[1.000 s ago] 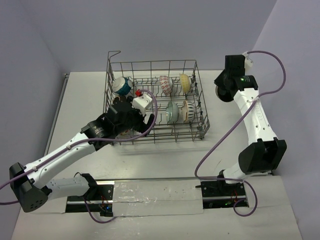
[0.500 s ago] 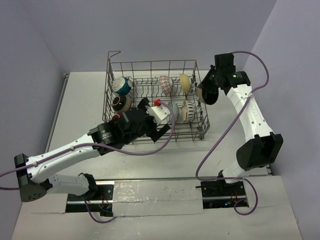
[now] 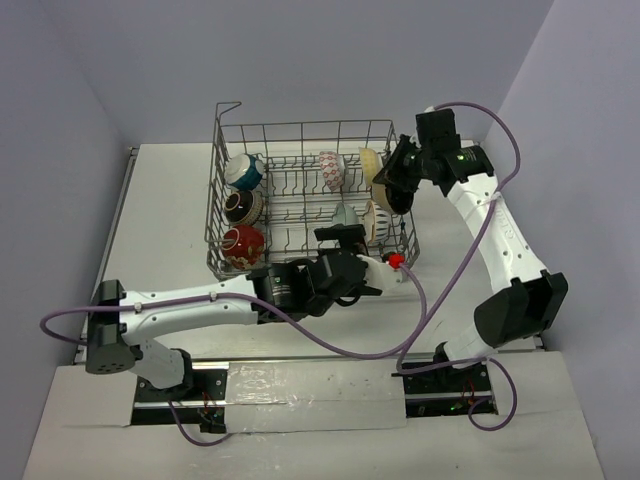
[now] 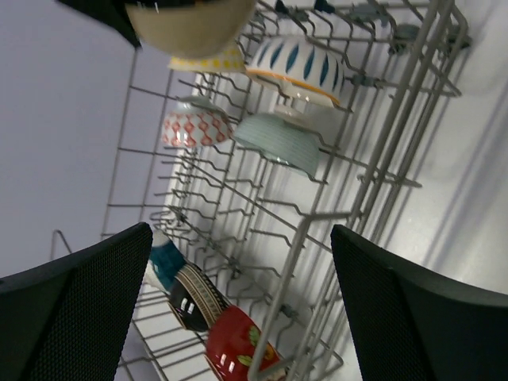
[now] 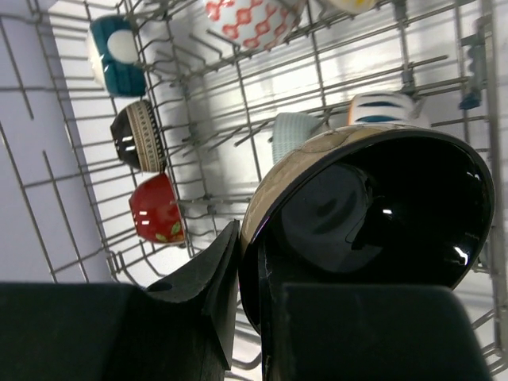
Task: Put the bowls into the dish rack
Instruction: Place the bowl at the center of the board.
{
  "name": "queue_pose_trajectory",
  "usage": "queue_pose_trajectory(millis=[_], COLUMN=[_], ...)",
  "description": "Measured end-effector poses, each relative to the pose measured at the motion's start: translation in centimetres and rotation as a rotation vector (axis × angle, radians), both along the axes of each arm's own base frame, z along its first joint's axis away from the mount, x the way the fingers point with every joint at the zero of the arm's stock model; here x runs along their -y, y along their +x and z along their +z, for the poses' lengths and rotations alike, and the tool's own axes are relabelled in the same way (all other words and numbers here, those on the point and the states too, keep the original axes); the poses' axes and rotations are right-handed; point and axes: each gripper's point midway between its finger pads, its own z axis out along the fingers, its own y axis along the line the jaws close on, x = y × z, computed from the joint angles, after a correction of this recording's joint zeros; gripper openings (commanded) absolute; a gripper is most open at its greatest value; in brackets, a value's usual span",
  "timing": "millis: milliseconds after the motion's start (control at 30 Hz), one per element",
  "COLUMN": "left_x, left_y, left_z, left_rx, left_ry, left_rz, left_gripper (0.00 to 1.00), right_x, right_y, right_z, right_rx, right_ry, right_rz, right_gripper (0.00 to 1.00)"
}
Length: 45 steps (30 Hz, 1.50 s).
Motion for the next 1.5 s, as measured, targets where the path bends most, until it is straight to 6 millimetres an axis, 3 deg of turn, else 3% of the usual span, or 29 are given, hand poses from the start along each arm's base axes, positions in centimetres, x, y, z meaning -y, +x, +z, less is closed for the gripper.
queue_pose_trajectory(millis=[200, 300, 433, 567, 700, 800, 867, 1067, 1167, 1333, 1500], left_x=[2.6, 2.5, 1.7, -2.0, -9.0, -13.5, -14.5, -13.8, -14.1, -15.4, -16.3], left_y=[0.3, 0.1, -0.1, -0.9, -2.3, -2.7, -2.7, -2.3, -2.3, -2.5, -2.6], left_z=[1.4, 1.4, 3.5, 9.4, 17.2, 20.1, 20.1, 15.0, 13.7, 14.0, 14.1], left_rx=[0.105, 0.122, 0.099, 0.042, -0.018, -0.055, -0.074, -0.126, -0.135, -0.155, -0.169], left_ry=[0.039, 0.050, -0.061, -0.353, -0.771, -1.001, -1.061, -1.007, -0.982, -1.036, -1.070], left_rz=[0.003, 0.018, 0.077, 0.156, 0.210, 0.275, 0.310, 0.403, 0.432, 0.458, 0.477], left_gripper=[0.99, 0.99, 0.99, 0.99, 0.99, 0.99, 0.99, 0.99, 0.99, 0.99, 0.99], right_x=[-2.7, -4.3, -6.8, -8.8, -9.4, -9.2, -9.2, -11.3, -12.4, -13.1, -14.2], right_y=[-1.6, -2.9, -5.2, -8.2, -11.5, -13.5, -14.8, -19.4, -22.2, -25.7, -28.0], right_z=[-0.1, -0.6, -1.0, -0.2, 1.3, 2.5, 2.8, 1.5, -1.0, -6.4, -11.3], right_rx=[-0.002, -0.008, 0.000, 0.047, 0.118, 0.181, 0.203, 0.205, 0.159, 0.051, -0.031], right_ry=[-0.018, -0.062, -0.118, -0.163, -0.174, -0.185, -0.193, -0.247, -0.276, -0.358, -0.431], right_rz=[0.087, 0.144, 0.242, 0.351, 0.443, 0.485, 0.511, 0.661, 0.753, 0.860, 0.932], right_gripper=[0.00, 0.00, 0.00, 0.00, 0.00, 0.00, 0.00, 0.00, 0.00, 0.00, 0.00])
